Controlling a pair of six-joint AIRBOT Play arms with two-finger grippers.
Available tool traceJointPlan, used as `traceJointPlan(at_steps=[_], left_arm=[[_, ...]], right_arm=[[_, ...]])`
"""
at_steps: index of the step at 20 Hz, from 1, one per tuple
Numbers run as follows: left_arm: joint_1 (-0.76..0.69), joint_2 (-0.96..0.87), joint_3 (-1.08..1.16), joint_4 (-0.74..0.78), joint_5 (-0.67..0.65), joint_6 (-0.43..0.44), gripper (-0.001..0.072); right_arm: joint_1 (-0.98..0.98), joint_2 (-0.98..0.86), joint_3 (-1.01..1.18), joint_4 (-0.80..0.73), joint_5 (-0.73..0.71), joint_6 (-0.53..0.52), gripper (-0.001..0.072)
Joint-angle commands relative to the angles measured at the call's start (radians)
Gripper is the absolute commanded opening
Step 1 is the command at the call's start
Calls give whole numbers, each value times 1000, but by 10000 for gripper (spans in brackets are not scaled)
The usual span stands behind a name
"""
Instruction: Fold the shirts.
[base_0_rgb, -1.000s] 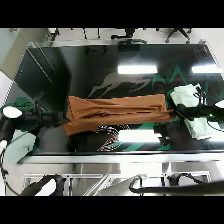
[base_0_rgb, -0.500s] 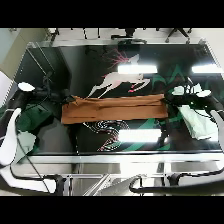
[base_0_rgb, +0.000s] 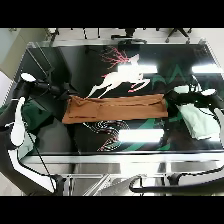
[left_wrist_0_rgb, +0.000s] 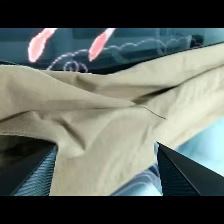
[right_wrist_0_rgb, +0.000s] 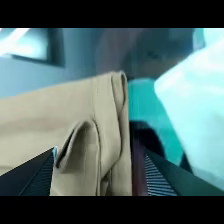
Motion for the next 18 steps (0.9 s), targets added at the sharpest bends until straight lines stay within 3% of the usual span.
traceJointPlan(at_steps=[1,4,7,8,9,10,11,12,13,18], left_arm=[[5,27,31,0,-52,-15,669],[-3,49,31,-1,-81,-16,668],[-28,66,31,-1,-97,-24,665],[-42,73,31,-2,-94,-24,520],[-60,77,31,-2,-92,-22,333],[-85,79,31,-4,-82,-22,230],[-114,79,31,-4,-63,-23,233],[-154,76,30,-3,-33,-23,89],[-197,68,31,-3,0,-20,17],[-483,-79,36,-8,182,-35,17]], right_arm=[[10,-54,3,0,39,16,606],[23,-108,3,3,76,22,578],[23,-115,5,5,136,24,193],[23,-111,8,8,157,1,81],[23,-106,16,27,185,-23,24],[23,-100,27,59,211,-43,23],[23,-92,43,98,237,-61,22],[23,-78,65,135,263,-62,22],[23,-63,91,164,293,-61,22],[23,80,212,286,467,-18,22]])
